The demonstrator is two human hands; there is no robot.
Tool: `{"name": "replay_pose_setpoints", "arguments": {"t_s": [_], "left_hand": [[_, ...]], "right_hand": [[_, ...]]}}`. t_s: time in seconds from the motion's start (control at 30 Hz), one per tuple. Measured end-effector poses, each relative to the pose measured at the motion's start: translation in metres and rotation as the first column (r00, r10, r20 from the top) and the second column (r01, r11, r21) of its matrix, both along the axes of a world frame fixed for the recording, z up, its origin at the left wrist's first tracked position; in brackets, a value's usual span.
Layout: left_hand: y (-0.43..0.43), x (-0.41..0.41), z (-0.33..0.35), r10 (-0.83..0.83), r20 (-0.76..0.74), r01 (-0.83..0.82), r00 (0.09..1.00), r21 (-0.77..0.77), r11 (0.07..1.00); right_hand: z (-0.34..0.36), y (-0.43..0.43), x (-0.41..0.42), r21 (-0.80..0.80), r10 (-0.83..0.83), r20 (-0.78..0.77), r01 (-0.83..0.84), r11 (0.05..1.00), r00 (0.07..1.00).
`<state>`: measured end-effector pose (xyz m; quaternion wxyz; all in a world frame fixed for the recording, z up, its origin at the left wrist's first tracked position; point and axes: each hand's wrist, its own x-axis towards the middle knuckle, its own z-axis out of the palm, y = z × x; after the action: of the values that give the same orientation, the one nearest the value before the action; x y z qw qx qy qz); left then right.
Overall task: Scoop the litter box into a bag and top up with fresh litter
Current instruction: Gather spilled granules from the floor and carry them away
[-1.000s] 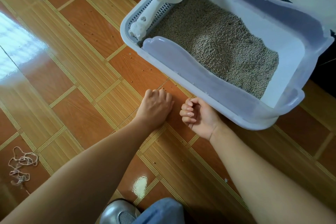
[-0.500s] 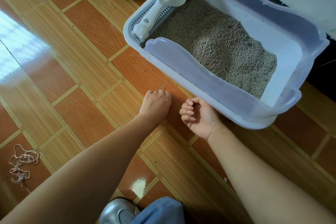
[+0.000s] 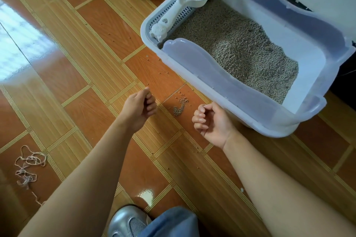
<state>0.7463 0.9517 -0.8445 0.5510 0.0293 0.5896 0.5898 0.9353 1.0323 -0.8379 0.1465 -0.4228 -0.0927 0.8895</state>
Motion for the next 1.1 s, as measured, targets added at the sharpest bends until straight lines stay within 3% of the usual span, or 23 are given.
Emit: {"name": "replay_pose_setpoints", "arguments": {"t_s": [0.1,0.2,0.4,0.6,0.7,0.77,0.87,0.93,1.0,1.1], "left_hand": [[-0.005,-0.006,0.004,-0.014,0.198,-0.006,0.98,0.101,0.995],[-0.011,-0.012,0.007,-0.059,0.297,0.009,0.953,0.17,0.985],[-0.015,-0.013,0.008,-0.09,0.319,0.023,0.943,0.207,0.978],[-0.016,-0.01,0.001,0.05,0.326,-0.108,0.944,0.162,0.981],[-0.018,-0.01,-0.004,0.102,0.315,-0.144,0.943,0.113,0.983],[-0.019,-0.009,-0.007,0.098,0.27,-0.117,0.958,0.055,0.992],[-0.02,-0.008,-0.008,0.117,0.229,-0.113,0.966,-0.034,0.993],[-0.02,-0.008,-0.007,0.126,0.226,-0.119,0.966,-0.041,0.992],[-0.02,-0.008,-0.006,0.131,0.225,-0.126,0.966,-0.036,0.991],[-0.021,-0.012,-0.005,0.162,0.244,-0.161,0.956,-0.026,0.987]], "right_hand": [[0.002,-0.001,-0.003,0.075,0.061,-0.004,-0.061,0.995,0.998],[0.001,-0.001,-0.006,0.139,0.109,0.01,-0.109,0.984,0.994],[0.001,-0.001,-0.011,0.204,0.149,0.066,-0.159,0.966,0.987],[-0.003,0.001,-0.018,0.184,0.094,0.117,-0.115,0.976,0.989],[-0.006,0.004,-0.019,0.221,0.074,0.187,-0.116,0.968,0.98],[-0.006,0.005,-0.02,0.308,0.111,0.307,-0.209,0.928,0.945],[-0.005,0.003,-0.025,0.458,0.17,0.565,-0.478,0.75,0.808],[-0.005,0.003,-0.032,0.494,0.155,0.747,-0.697,0.52,0.646],[-0.007,0.003,-0.039,0.428,0.072,0.883,-0.86,0.279,0.463],[-0.01,-0.001,-0.051,0.256,-0.083,0.964,-0.965,0.05,0.252]]}}
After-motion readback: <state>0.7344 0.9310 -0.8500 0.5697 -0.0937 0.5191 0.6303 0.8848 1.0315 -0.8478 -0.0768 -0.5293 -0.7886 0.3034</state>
